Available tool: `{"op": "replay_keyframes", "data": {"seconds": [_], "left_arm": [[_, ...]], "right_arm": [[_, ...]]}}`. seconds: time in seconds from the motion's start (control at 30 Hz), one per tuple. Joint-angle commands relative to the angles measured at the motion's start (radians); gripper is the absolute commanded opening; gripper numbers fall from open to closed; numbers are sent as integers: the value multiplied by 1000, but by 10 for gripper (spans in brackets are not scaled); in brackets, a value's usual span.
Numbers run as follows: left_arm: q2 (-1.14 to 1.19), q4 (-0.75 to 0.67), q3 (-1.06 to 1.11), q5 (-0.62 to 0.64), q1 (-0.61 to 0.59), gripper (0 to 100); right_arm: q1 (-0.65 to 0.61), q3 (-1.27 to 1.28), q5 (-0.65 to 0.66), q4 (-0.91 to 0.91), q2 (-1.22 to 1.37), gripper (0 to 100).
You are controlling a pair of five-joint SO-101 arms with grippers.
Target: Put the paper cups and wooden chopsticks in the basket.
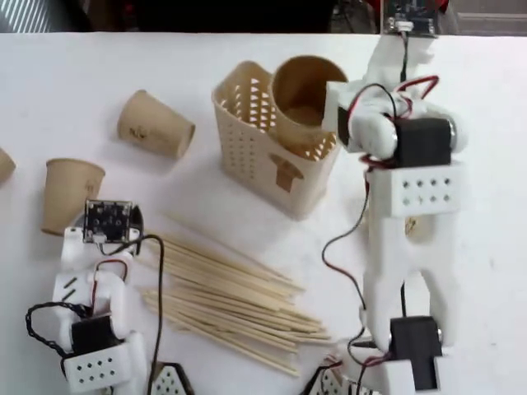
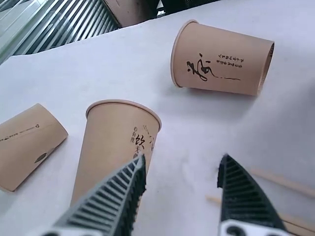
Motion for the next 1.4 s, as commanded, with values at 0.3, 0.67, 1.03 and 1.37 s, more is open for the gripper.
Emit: {"op": "replay_keyframes", "data": {"seconds": [0.3, 0.67, 1.03, 1.37], "left_arm": [[-8, 2, 0, 8, 13, 244], [-8, 2, 0, 8, 13, 244], [-8, 2, 0, 8, 13, 244], [-8, 2, 0, 8, 13, 244]], "right_arm": [[-4, -43, 9, 42, 51, 163], [28, -29, 526, 214, -277, 94], [429, 730, 1531, 162, -648, 181], [680, 1540, 1967, -289, -1221, 261]]}}
